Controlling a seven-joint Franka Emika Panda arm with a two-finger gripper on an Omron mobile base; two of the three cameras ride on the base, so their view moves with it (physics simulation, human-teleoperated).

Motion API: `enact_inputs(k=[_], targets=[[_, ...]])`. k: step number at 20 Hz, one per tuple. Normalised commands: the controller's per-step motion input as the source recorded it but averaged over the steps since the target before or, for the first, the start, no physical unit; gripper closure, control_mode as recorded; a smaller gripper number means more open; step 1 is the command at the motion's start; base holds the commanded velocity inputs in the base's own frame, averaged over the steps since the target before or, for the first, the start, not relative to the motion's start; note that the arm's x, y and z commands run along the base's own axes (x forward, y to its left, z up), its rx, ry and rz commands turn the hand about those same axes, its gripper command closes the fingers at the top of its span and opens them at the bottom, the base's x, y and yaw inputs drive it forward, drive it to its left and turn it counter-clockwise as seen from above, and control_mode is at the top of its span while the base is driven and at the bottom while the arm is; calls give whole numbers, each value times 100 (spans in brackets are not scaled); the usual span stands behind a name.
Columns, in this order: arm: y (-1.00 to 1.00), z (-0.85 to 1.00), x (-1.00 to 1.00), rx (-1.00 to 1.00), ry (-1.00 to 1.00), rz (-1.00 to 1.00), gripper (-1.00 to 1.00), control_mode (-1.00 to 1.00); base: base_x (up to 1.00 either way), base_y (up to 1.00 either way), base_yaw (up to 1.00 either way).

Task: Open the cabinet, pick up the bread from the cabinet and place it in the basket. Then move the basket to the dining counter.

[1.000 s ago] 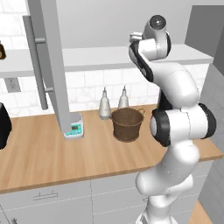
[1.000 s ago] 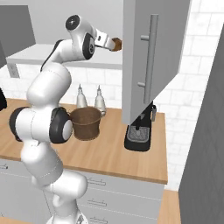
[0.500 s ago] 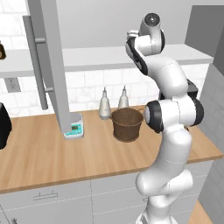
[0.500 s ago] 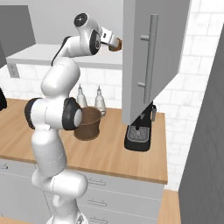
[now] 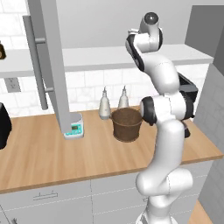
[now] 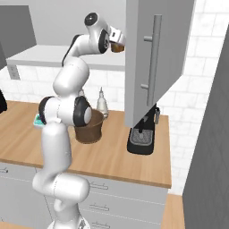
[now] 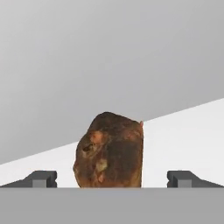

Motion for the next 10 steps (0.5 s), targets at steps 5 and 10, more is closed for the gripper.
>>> enact_inputs(k=[5, 10], targets=[[-3, -21, 48, 0, 1, 0, -100, -100, 0, 0, 0], [0, -20, 26, 0, 1, 0, 100, -100, 0, 0, 0]])
